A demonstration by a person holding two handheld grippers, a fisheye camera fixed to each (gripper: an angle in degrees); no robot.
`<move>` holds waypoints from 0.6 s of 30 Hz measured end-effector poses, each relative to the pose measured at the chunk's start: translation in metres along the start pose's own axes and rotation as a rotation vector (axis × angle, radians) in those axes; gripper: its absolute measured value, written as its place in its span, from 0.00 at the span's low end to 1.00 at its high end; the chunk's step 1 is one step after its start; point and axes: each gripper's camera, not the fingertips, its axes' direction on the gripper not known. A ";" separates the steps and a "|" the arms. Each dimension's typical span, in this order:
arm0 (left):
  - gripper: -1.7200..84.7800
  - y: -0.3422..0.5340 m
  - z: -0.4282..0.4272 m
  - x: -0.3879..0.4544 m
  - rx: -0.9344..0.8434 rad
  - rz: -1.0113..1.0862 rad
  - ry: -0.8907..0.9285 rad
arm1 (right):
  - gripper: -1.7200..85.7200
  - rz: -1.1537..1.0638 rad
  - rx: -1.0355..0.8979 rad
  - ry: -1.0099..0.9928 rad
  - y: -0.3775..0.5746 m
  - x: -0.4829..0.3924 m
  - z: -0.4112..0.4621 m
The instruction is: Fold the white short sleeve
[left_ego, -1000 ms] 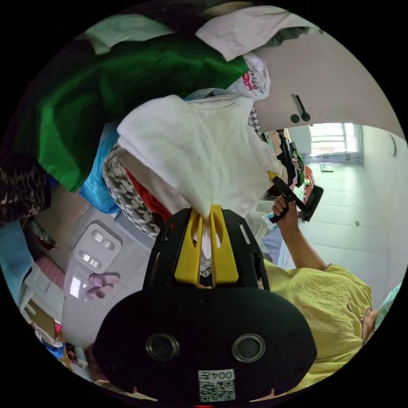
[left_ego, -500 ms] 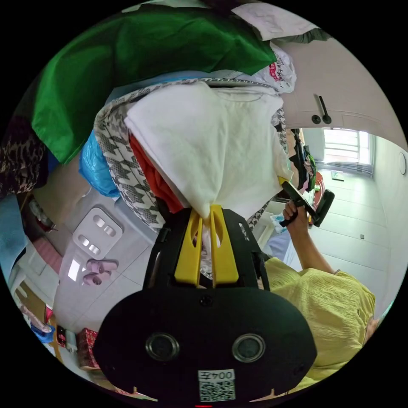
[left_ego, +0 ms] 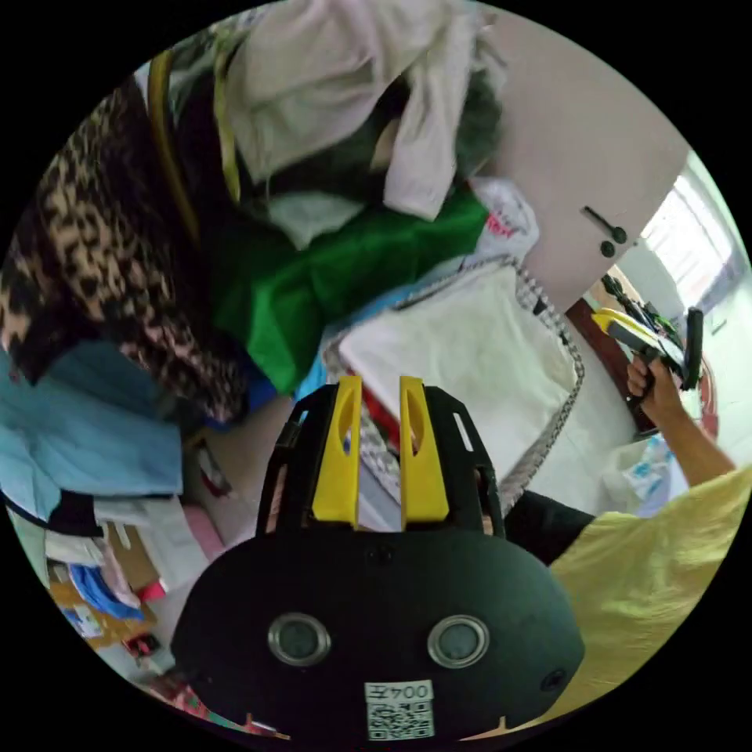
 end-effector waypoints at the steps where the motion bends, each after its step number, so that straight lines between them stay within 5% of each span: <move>1: 0.12 -0.002 -0.001 0.017 0.033 0.050 -0.046 | 0.15 -0.039 -0.011 -0.022 -0.015 -0.006 0.015; 8: 0.15 -0.014 0.054 0.063 -0.100 0.091 -0.183 | 0.14 -0.158 -0.096 -0.091 -0.077 -0.033 0.100; 18: 0.16 -0.019 0.085 0.080 -0.218 0.025 -0.151 | 0.15 -0.266 -0.313 -0.133 -0.082 -0.040 0.176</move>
